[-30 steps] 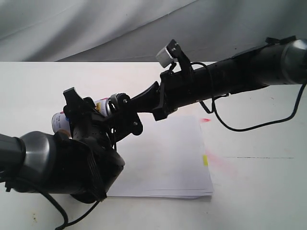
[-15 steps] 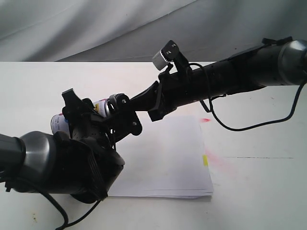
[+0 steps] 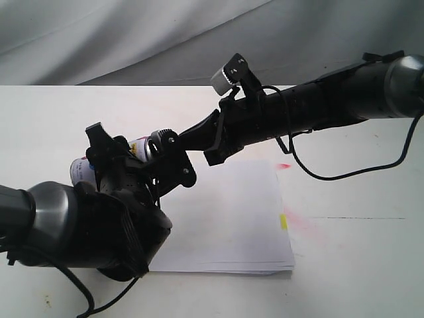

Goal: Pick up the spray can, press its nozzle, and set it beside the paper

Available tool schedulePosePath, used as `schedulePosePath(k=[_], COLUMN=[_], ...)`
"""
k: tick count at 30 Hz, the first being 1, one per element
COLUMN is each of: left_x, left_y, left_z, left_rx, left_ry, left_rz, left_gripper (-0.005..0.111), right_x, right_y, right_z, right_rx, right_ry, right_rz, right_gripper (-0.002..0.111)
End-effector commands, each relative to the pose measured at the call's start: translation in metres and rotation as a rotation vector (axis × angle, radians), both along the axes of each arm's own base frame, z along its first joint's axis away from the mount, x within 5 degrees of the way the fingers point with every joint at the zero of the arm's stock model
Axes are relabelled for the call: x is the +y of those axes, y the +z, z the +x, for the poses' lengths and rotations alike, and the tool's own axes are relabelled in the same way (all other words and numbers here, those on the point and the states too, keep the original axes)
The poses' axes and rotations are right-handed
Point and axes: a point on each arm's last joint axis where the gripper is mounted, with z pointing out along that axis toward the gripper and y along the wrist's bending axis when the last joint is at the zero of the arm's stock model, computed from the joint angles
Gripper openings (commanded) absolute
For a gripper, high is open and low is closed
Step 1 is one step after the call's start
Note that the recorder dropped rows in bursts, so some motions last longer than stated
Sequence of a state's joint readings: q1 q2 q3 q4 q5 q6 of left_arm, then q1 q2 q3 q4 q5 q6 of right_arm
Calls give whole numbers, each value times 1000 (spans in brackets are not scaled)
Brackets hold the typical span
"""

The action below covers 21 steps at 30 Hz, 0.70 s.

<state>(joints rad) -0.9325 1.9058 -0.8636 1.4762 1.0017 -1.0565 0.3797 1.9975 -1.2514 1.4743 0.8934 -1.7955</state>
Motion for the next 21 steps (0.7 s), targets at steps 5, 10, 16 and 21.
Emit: schedulePosePath(k=[5,10,16,21], left_x=[-1,-1,-1,-1], left_y=[5,5,7,7], left_z=[0,0,0,0], left_rx=[-40,-42,-53,-53], left_ry=[0,-3,-5,-4], left_rz=[14,16,17,16], left_gripper=[0,0,0,0], right_x=[3,3,3,4], right_y=[3,3,3,3], right_z=[0,1,1,1], right_rx=[-16,-15,-15,-18], right_ry=[1,-2,-2,-8], right_rz=[11,14,14,8], right_gripper=[0,0,0,0])
